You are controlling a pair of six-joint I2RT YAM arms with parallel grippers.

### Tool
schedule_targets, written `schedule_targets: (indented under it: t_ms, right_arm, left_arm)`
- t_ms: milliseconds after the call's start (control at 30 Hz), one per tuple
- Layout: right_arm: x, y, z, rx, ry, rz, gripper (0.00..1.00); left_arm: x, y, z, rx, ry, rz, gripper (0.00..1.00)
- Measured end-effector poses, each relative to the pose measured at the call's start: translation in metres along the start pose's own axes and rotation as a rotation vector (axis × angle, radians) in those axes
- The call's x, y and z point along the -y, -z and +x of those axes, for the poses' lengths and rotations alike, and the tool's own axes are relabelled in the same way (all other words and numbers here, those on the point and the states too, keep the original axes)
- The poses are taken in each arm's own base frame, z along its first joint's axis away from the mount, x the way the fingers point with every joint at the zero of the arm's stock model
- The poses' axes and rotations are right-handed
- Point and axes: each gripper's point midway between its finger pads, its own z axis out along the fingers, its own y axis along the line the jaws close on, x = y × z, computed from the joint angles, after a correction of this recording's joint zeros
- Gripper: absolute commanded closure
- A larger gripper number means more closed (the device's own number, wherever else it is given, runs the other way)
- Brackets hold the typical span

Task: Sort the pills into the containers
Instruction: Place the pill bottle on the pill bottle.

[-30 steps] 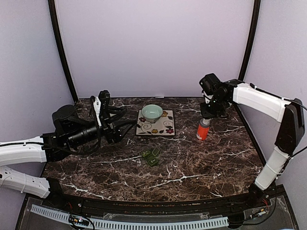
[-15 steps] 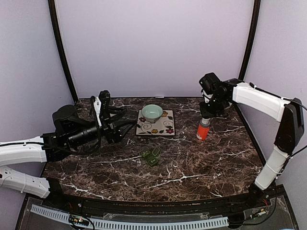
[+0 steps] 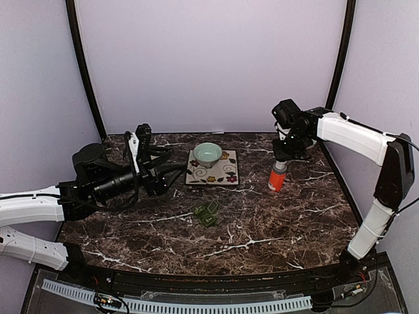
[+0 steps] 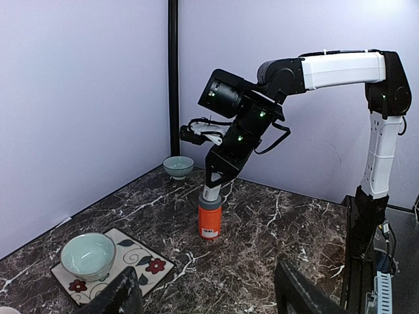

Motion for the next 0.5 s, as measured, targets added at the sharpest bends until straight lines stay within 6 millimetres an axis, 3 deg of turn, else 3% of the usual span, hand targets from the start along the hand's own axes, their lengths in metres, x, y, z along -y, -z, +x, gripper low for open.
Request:
schedule_targets:
  t_ms: [500]
  right_arm:
    - [0.0028,-0.0008,-0.0006,-0.002,-0.005,0.001,0.64]
  left_arm:
    - [0.0000,-0.0003,0.0006,-0.002,0.000,0.000,0.29]
